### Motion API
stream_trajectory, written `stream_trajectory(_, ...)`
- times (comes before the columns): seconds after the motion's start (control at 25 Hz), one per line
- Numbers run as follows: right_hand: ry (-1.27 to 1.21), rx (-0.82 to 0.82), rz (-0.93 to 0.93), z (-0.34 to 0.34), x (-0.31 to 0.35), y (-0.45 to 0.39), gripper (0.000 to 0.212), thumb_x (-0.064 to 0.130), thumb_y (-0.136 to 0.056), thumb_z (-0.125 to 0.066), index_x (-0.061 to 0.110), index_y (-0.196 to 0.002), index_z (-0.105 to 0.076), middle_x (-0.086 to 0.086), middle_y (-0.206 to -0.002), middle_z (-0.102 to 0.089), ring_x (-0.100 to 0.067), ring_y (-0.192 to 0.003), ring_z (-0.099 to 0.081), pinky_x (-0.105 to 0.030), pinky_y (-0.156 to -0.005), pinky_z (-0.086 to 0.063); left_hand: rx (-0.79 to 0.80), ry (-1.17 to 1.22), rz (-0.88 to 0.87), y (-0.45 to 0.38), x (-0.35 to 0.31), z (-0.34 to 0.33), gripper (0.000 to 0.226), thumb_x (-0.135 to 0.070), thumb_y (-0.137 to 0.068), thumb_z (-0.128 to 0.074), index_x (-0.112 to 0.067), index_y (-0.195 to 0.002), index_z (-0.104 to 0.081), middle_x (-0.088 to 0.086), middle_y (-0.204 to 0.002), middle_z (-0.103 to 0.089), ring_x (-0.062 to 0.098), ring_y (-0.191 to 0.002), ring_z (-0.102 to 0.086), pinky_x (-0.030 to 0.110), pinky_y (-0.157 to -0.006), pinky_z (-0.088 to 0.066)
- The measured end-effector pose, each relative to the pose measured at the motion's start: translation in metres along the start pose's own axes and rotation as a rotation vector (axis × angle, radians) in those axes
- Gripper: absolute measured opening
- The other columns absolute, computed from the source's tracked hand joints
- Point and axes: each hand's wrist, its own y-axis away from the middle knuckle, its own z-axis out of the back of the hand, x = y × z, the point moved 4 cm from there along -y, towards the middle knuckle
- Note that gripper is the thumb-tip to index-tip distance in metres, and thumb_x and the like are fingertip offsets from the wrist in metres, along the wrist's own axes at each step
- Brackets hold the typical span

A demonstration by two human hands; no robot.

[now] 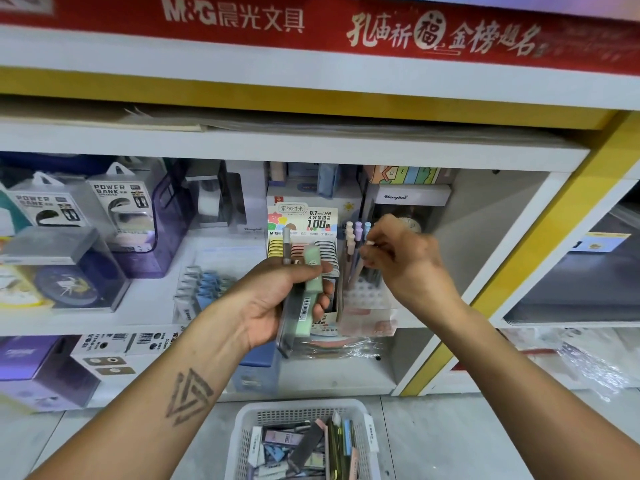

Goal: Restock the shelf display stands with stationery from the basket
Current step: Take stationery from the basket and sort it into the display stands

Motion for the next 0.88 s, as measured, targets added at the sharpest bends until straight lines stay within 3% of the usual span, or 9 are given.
stream_trajectory(0.12, -0.003, 0.056, 0.145, -0.003, 0.010, 0.004, 0.018, 0.014, -0.093, -0.067, 0.026, -0.088, -0.054, 0.014, -0.073, -0.066, 0.000, -0.070, -0.066, -0.025, -0.057, -0.051, 0.000, -0.016, -0.006, -0.002, 0.002, 0.000, 0.008, 0.000, -0.090, -0.062, 0.001, -0.089, -0.070, 0.020, -0.076, -0.066, 0.025, -0.057, -0.060, 0.027, -0.045, -0.051)
stream_trajectory(0.2, -0.008, 0.081, 0.157, -0.006, 0.011, 0.004, 0.017, 0.010, -0.091, -0.067, 0.023, -0.087, -0.056, 0.014, -0.072, -0.065, 0.000, -0.071, -0.065, -0.019, -0.057, -0.047, -0.005, -0.042, -0.013, -0.003, 0.003, 0.001, 0.015, 0.001, -0.088, -0.064, -0.002, -0.078, -0.073, 0.021, -0.076, -0.067, 0.026, -0.057, -0.061, 0.027, -0.045, -0.051)
stream_trajectory(0.28, 0.031, 0.083, 0.158, -0.008, 0.009, 0.003, 0.012, 0.010, -0.090, -0.069, 0.018, -0.086, -0.062, 0.013, -0.068, -0.063, 0.004, -0.068, -0.060, -0.013, -0.055, -0.041, -0.005, -0.064, -0.024, -0.002, 0.004, 0.000, 0.008, 0.000, -0.086, -0.067, -0.002, -0.081, -0.074, 0.021, -0.077, -0.068, 0.027, -0.057, -0.062, 0.026, -0.044, -0.051)
stream_trajectory(0.44, 0.167, 0.070, 0.164, -0.007, 0.011, -0.003, 0.008, 0.016, -0.092, -0.069, 0.013, -0.091, -0.076, 0.002, -0.081, -0.066, -0.006, -0.071, -0.057, -0.024, -0.066, -0.044, 0.030, -0.086, -0.034, -0.001, 0.003, -0.004, 0.013, -0.002, -0.082, -0.071, -0.005, -0.095, -0.072, 0.021, -0.080, -0.069, 0.023, -0.051, -0.058, 0.023, -0.042, -0.046)
stream_trajectory(0.52, -0.071, 0.049, 0.006, -0.006, 0.014, -0.005, 0.012, 0.025, -0.093, -0.069, 0.019, -0.100, -0.076, 0.003, -0.082, -0.067, -0.005, -0.070, -0.060, -0.018, -0.064, -0.045, 0.059, -0.099, -0.043, 0.000, 0.003, -0.006, 0.012, -0.002, -0.083, -0.071, -0.009, -0.092, -0.073, 0.022, -0.081, -0.068, 0.020, -0.047, -0.053, 0.021, -0.041, -0.041)
stream_trajectory(0.64, -0.564, 0.212, -0.308, -0.017, 0.020, -0.004, 0.017, 0.022, -0.088, -0.076, 0.013, -0.102, -0.074, -0.002, -0.075, -0.072, -0.010, -0.057, -0.060, -0.021, -0.049, -0.044, 0.085, -0.152, -0.054, 0.002, 0.003, -0.007, 0.012, -0.003, -0.083, -0.071, -0.014, -0.084, -0.075, 0.024, -0.082, -0.067, 0.017, -0.047, -0.051, 0.019, -0.041, -0.039)
stream_trajectory(0.72, -0.640, 0.236, -0.345, -0.021, 0.026, -0.004, 0.010, 0.007, -0.085, -0.077, 0.002, -0.092, -0.071, -0.011, -0.074, -0.071, -0.017, -0.053, -0.057, -0.022, -0.046, -0.043, 0.092, -0.142, -0.045, 0.004, 0.000, -0.004, 0.012, -0.005, -0.083, -0.071, -0.011, -0.093, -0.074, 0.027, -0.087, -0.067, 0.018, -0.050, -0.052, 0.021, -0.042, -0.040)
stream_trajectory(0.88, -0.840, 0.073, -0.372, -0.011, 0.026, -0.013, 0.013, -0.011, -0.083, -0.067, 0.001, -0.088, -0.063, -0.023, -0.080, -0.070, -0.018, -0.045, -0.053, -0.022, -0.040, -0.038, 0.001, 0.006, -0.014, 0.009, -0.013, 0.018, 0.037, 0.002, -0.080, -0.062, 0.007, -0.117, -0.061, 0.032, -0.097, -0.067, 0.024, -0.060, -0.059, 0.027, -0.048, -0.049)
